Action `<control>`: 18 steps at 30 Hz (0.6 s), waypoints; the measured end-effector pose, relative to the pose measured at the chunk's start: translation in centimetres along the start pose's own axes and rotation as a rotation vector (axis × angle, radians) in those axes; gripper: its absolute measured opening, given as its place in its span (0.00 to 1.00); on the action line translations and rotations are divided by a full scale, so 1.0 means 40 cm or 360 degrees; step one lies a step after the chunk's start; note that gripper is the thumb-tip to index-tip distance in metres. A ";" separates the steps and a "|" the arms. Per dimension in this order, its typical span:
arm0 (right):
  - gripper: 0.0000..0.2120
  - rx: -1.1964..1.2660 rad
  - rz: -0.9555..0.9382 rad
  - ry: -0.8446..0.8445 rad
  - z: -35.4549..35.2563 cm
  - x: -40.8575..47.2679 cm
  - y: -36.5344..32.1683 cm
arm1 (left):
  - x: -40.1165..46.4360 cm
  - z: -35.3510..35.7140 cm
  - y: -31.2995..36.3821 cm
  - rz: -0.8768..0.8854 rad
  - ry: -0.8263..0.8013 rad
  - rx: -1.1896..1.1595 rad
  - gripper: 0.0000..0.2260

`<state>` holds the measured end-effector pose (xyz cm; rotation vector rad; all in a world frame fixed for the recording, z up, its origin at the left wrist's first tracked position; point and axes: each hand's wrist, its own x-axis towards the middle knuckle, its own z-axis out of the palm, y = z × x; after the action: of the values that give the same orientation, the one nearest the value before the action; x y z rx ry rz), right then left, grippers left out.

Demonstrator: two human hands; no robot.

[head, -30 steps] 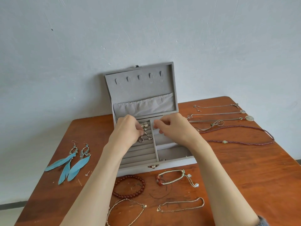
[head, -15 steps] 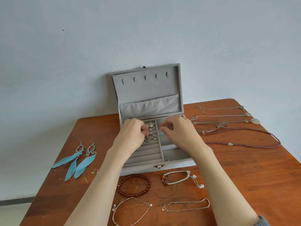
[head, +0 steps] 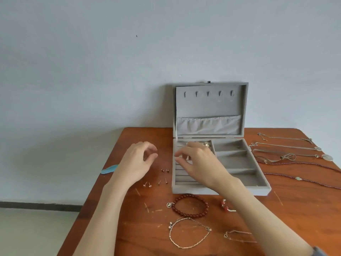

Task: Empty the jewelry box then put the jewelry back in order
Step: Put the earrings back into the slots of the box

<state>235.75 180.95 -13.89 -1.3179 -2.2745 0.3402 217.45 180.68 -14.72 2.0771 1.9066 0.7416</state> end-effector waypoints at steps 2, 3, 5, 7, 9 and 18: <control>0.10 -0.0119 -0.0013 -0.0107 0.011 0.021 -0.024 | 0.001 -0.001 -0.014 -0.0006 -0.0085 -0.0014 0.05; 0.10 -0.0200 -0.0003 -0.0166 0.018 0.030 -0.036 | 0.000 -0.002 -0.017 -0.0006 -0.0127 -0.0027 0.04; 0.11 -0.0333 0.0060 -0.0240 0.034 0.043 -0.056 | -0.003 -0.004 -0.023 -0.0006 -0.0195 -0.0077 0.04; 0.12 -0.0457 0.0144 -0.0253 0.051 0.051 -0.072 | -0.009 -0.003 -0.029 -0.0022 -0.0240 -0.0104 0.04; 0.13 -0.0589 0.0209 -0.0259 0.066 0.055 -0.083 | -0.016 0.000 -0.031 -0.0035 -0.0259 -0.0114 0.04; 0.12 -0.0766 0.0190 -0.0186 0.085 0.045 -0.096 | -0.021 0.010 -0.027 -0.0019 -0.0218 -0.0157 0.06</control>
<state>230.38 180.67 -14.57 -1.7099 -2.4771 -0.1073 216.68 180.07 -15.77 2.0008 1.7718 0.6588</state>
